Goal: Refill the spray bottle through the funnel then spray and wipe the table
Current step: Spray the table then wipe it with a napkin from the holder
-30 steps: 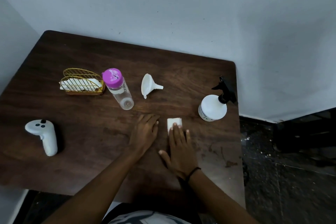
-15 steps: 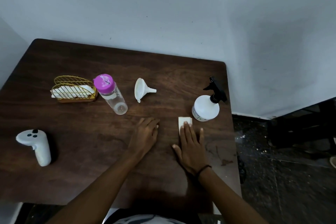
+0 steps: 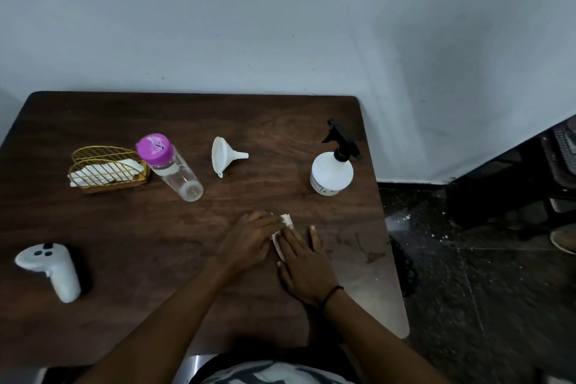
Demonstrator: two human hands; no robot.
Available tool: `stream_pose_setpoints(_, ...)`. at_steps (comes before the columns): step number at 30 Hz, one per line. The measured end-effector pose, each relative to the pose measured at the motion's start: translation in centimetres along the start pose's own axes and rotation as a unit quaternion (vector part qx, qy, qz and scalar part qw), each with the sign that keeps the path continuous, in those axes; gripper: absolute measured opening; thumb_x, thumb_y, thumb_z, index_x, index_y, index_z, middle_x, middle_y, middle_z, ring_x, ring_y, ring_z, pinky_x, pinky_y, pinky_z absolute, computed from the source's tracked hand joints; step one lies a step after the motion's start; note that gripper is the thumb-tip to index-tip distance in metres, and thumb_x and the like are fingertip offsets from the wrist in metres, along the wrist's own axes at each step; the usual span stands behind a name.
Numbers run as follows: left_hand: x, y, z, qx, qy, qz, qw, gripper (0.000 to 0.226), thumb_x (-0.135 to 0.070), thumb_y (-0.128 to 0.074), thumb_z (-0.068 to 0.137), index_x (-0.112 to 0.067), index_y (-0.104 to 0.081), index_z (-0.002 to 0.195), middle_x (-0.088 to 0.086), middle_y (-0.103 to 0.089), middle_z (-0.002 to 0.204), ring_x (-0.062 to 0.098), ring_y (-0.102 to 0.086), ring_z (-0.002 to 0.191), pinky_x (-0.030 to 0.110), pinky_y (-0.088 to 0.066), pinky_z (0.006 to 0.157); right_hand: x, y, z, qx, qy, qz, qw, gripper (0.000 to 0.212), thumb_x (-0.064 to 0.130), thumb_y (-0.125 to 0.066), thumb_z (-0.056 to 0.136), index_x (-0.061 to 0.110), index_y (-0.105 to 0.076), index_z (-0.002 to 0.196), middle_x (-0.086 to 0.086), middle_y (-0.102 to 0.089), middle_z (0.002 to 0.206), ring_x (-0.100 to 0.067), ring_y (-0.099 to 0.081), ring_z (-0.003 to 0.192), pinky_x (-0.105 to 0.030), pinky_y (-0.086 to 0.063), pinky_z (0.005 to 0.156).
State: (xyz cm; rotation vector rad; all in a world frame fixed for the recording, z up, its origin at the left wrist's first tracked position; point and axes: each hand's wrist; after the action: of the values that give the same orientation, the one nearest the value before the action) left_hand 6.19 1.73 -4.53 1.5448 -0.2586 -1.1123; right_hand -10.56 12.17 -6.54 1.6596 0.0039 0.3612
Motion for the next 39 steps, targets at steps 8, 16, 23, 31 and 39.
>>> stream_pose_setpoints(8,0.4,-0.4,-0.5,0.018,-0.024,0.044,0.999,0.026,-0.031,-0.057,0.087,-0.023,-0.073,0.106,-0.005,-0.065,0.128,0.019,-0.056,0.119,0.037,-0.044,0.093,-0.8,0.1,-1.6,-0.111,-0.031,0.040,0.993,0.028,0.022,-0.049,0.083,0.012,-0.067,0.102,-0.011,-0.065,0.122,-0.028,-0.057,0.122,-0.058,-0.035,0.109)
stream_pose_setpoints(16,-3.0,0.1,2.7,-0.024,-0.052,0.040,0.998,0.017,-0.024,-0.055,0.093,-0.014,-0.066,0.087,0.002,-0.067,0.092,0.023,-0.057,0.087,0.040,-0.047,0.077,-1.9,2.7,-3.5,-0.192,-0.142,0.137,0.961,0.014,0.030,-0.054,0.089,0.017,-0.059,0.091,-0.002,-0.061,0.091,-0.020,-0.056,0.082,-0.036,-0.049,0.077)
stream_pose_setpoints(23,-11.4,-0.1,9.0,-0.044,-0.108,-0.035,0.993,0.004,-0.017,-0.064,0.091,-0.015,-0.067,0.091,0.002,-0.066,0.084,0.016,-0.055,0.077,0.029,-0.045,0.069,-5.8,6.9,-9.3,-0.311,-0.269,0.227,0.883,0.013,0.021,-0.061,0.091,0.010,-0.065,0.096,-0.006,-0.067,0.088,-0.020,-0.060,0.081,-0.028,-0.044,0.072)
stream_pose_setpoints(31,-19.8,-5.9,16.5,0.069,-0.141,-0.092,0.983,0.025,-0.030,-0.050,0.095,-0.020,-0.069,0.108,-0.003,-0.072,0.103,0.019,-0.063,0.090,0.038,-0.050,0.081,-13.4,11.2,-18.7,-0.421,-0.367,0.255,0.789,0.008,0.010,-0.063,0.090,0.008,-0.070,0.093,0.002,-0.068,0.089,-0.008,-0.061,0.082,-0.018,-0.045,0.074)
stream_pose_setpoints(39,-24.3,-14.3,19.6,0.207,-0.094,0.006,0.974,0.033,-0.033,-0.053,0.091,-0.020,-0.059,0.121,0.005,-0.066,0.115,0.030,-0.058,0.104,0.043,-0.048,0.089,-21.6,4.8,-23.1,-0.317,-0.492,0.217,0.781,0.008,0.002,-0.064,0.089,0.006,-0.069,0.093,-0.010,-0.066,0.090,-0.019,-0.058,0.082,-0.012,-0.030,0.069)
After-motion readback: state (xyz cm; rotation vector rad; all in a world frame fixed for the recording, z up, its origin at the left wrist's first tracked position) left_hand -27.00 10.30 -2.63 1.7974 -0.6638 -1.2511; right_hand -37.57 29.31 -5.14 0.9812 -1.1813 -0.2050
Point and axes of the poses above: each hand's wrist, its own z-axis towards the middle knuckle, its own y-axis out of the back of the hand, x = y × z
